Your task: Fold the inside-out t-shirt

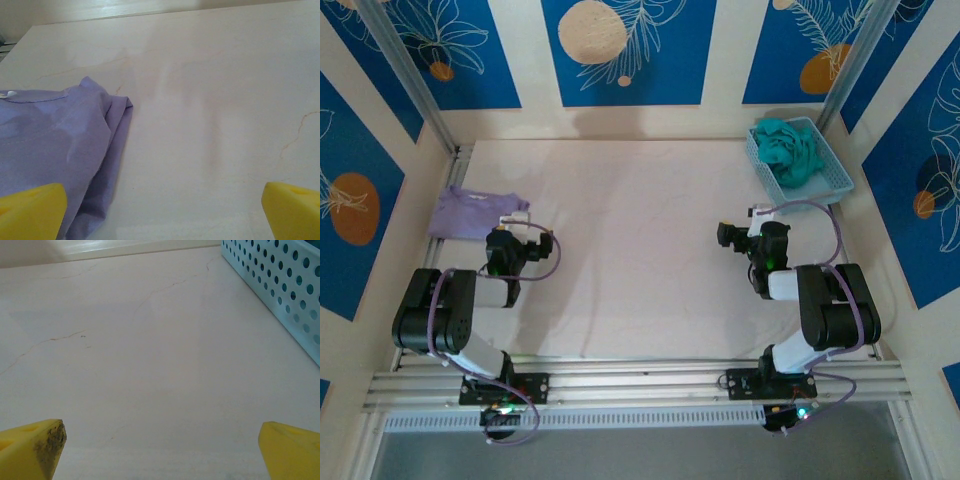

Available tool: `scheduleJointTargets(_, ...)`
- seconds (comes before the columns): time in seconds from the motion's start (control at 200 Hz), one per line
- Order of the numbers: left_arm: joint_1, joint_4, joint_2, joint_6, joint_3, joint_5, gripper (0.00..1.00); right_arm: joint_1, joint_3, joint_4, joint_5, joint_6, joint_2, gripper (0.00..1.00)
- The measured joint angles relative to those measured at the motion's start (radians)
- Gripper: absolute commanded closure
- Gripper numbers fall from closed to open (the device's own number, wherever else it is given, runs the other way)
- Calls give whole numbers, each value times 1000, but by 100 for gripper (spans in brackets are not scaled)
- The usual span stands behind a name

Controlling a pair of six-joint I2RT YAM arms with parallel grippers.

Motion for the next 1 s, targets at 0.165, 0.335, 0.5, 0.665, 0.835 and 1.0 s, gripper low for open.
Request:
scheduleJointTargets(0.165, 0, -227, -152, -62, 40, -150, 0, 14, 59, -191, 64, 20, -72, 1)
scheduleJointTargets(0.335, 20, -449, -356, -189, 166, -171, 0, 4, 141, -385, 76, 107, -278, 1)
scheduleJointTargets(0.5, 20, -546, -392, -350, 222, 68, 0, 19, 139, -497, 27, 179, -502, 1)
scheduleJointTargets(0.665, 19, -703, -274, -433, 343, 129, 1, 274, 319, -675, 85, 122, -412, 1)
scheduleJointTargets(0.835, 40, -795, -149, -467, 472, 150, 0, 142, 433, -794, 57, 127, -325, 1)
scheduleJointTargets(1.0, 15, -790, -53, -521, 511, 254, 0, -140, 644, -893, 122, 171, -103, 1)
